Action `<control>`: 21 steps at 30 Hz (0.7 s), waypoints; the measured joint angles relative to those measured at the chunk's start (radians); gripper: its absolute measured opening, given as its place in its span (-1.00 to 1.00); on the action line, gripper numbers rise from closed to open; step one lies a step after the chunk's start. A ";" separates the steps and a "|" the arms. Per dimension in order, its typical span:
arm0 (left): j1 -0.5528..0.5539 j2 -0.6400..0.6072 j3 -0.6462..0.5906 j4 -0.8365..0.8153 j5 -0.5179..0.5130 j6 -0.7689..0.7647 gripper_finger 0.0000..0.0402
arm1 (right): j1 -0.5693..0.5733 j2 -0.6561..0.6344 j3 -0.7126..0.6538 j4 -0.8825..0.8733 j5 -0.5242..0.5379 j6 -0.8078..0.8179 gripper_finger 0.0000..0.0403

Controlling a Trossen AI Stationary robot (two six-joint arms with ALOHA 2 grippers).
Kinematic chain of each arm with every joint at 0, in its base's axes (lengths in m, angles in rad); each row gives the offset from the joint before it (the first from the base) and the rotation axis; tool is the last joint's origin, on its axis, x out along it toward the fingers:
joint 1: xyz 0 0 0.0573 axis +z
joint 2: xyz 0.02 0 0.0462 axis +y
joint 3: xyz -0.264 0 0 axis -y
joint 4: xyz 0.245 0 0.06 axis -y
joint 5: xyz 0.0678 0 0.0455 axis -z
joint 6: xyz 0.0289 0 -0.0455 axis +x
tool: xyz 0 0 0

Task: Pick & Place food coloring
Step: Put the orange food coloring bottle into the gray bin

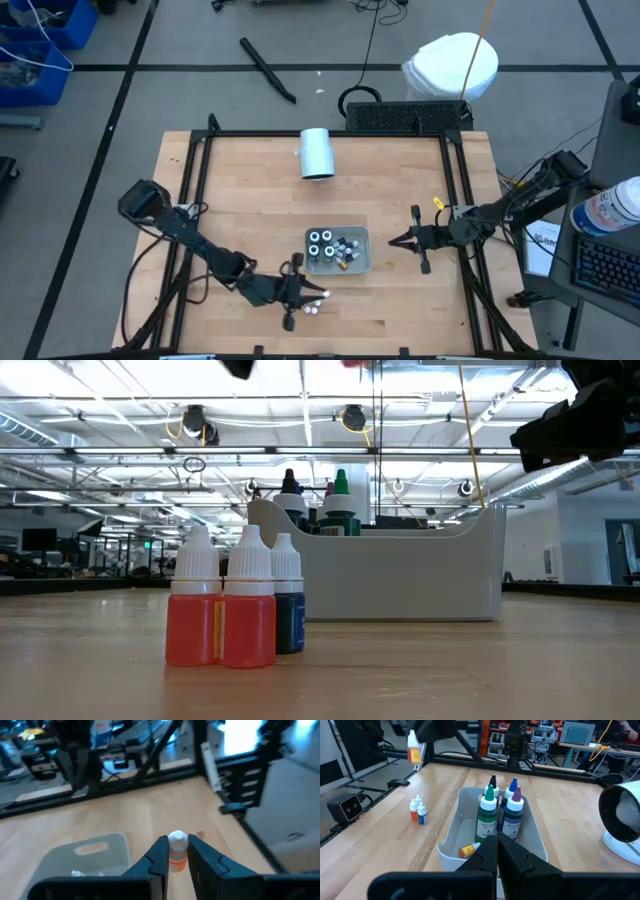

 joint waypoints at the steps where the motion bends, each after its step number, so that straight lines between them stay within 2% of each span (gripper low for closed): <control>1: 0.004 0.019 0.039 -0.038 -0.008 0.000 -0.72 | 0.000 0.000 0.000 0.003 0.000 0.001 -1.00; 7: 0.044 0.189 0.290 -0.189 -0.071 0.001 -0.73 | 0.000 0.000 0.000 0.001 0.000 0.007 -1.00; 13: 0.084 0.355 0.480 -0.286 -0.277 -0.073 -0.74 | 0.000 0.000 0.000 -0.002 0.000 0.021 -1.00; 17: 0.109 0.413 0.540 -0.338 -0.328 -0.152 -0.74 | 0.000 0.000 0.000 -0.006 0.000 0.022 -1.00; 21: 0.135 0.433 0.542 -0.402 -0.340 -0.259 -0.74 | 0.000 0.000 0.000 -0.010 0.000 0.022 -1.00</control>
